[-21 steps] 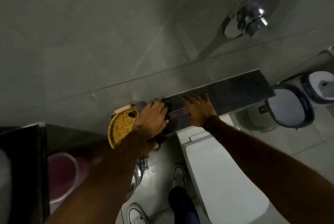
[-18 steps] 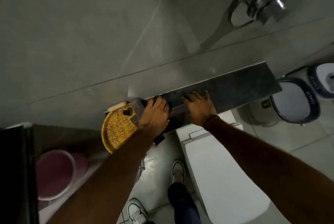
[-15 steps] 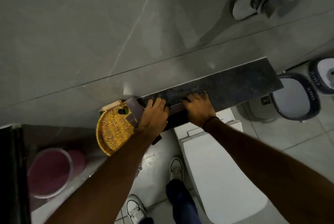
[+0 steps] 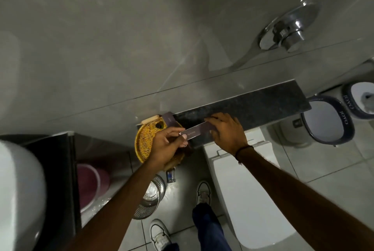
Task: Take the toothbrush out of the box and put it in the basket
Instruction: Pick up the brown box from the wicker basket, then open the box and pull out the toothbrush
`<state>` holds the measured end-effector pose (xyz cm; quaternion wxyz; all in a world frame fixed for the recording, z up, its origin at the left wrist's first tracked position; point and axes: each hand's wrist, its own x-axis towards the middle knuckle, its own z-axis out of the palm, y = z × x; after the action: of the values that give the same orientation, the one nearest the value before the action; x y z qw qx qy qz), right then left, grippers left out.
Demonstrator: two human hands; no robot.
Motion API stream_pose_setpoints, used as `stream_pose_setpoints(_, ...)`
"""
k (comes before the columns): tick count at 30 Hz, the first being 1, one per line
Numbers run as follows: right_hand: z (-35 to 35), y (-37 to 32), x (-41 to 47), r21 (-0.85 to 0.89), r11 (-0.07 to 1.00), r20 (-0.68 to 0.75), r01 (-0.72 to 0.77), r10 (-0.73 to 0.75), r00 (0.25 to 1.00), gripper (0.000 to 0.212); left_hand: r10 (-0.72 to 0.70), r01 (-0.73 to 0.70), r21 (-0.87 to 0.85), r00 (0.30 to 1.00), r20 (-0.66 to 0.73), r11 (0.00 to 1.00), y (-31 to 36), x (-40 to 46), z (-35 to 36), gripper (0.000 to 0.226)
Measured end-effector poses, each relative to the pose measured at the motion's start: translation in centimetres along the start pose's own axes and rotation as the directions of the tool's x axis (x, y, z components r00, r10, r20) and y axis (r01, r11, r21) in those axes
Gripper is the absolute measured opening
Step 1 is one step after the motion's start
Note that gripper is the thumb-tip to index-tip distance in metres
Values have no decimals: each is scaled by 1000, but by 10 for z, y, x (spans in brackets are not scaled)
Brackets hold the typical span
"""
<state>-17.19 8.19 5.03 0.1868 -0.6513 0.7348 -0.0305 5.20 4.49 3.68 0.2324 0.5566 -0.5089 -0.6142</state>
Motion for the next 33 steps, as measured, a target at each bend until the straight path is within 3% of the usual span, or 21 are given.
stream_pose_setpoints(2,-13,-29,-9,74,995,-51,-74,78,996,64,-32,28,-66,998,-51,997,13,-23,-22,24)
stream_pose_setpoints(4,-24,-61,-17,263,947,-96,-182,214,972,82,-25,16,-113,996,-84,993,22,-46,-43,23)
stream_pose_setpoints(6,-34,-89,-24,551,782,-44,-291,376,926,91,-23,4,-193,996,-92,981,30,-69,-61,21)
stream_pose_setpoints(9,-49,-135,-39,834,420,135,-358,474,870,69,-47,16,-287,994,-99,958,37,-107,-94,30)
stream_pose_setpoints(11,-52,-160,-46,909,268,170,-320,464,869,69,-48,16,-337,995,-88,941,39,-125,-112,33)
stream_pose_setpoints(15,-62,-203,-64,978,94,131,-186,417,900,69,-17,-16,-446,997,-71,895,41,-159,-145,32)
stream_pose_setpoints(21,-88,-247,-83,995,-3,94,-99,361,928,77,59,-56,-545,998,-13,837,44,-194,-178,36)
stream_pose_setpoints(23,-102,-256,-89,997,-2,69,-74,389,919,79,43,-40,-631,999,-11,775,47,-198,-180,36)
stream_pose_setpoints(25,-119,-267,-97,997,74,-20,-14,430,903,80,29,-17,-742,1000,4,670,52,-202,-180,33)
stream_pose_setpoints(28,-142,-286,-120,929,318,-316,189,422,850,79,-1,37,-872,999,42,488,61,-209,-173,25)
stream_pose_setpoints(31,-152,-307,-148,713,579,-571,395,153,806,77,-90,91,-934,994,64,345,71,-213,-160,23)
stream_pose_setpoints(33,-155,-316,-163,625,619,-640,476,57,767,77,-133,126,-950,987,90,287,75,-215,-152,30)
